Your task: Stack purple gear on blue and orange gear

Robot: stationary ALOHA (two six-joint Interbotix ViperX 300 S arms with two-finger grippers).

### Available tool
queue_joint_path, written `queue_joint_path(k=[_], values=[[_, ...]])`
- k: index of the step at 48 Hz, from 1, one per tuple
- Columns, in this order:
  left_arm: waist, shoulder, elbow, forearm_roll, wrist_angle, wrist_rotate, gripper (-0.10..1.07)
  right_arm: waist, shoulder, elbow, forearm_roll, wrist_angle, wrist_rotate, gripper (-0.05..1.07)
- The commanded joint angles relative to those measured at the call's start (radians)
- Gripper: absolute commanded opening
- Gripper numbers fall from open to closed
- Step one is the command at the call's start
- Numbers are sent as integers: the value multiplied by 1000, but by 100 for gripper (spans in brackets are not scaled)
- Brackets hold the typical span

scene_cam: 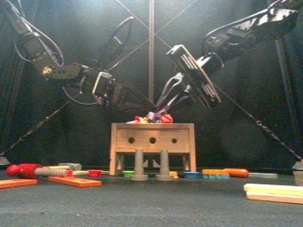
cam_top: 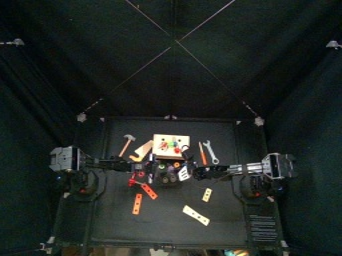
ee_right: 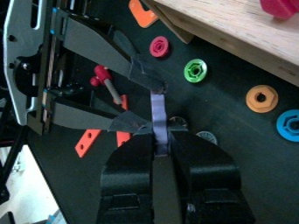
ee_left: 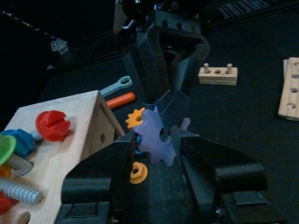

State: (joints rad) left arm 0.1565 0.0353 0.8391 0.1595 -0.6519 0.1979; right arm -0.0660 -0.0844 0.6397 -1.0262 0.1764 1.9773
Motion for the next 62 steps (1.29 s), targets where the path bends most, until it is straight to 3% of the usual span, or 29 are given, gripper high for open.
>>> queue_joint_path(k=[1,14,22,38,50,62], values=[[-2,-8,-18,-3,-12,0,82,-2,-20,-9,-8,0,-3,44],[-2,-21,-5,-2,-11,-2,94,0,-44,17,-9,15,-2,44],[2,-46,23,-12,-17,-2,95,8,-89,54,-2,60,2,44],[6,-126,143,-46,-164,-2,95,49,-213,186,78,160,5,44],[6,-170,199,-81,-179,-2,95,37,-244,262,147,164,6,44],[6,-230,261,-117,-189,0,95,-26,-232,293,166,153,6,44]])
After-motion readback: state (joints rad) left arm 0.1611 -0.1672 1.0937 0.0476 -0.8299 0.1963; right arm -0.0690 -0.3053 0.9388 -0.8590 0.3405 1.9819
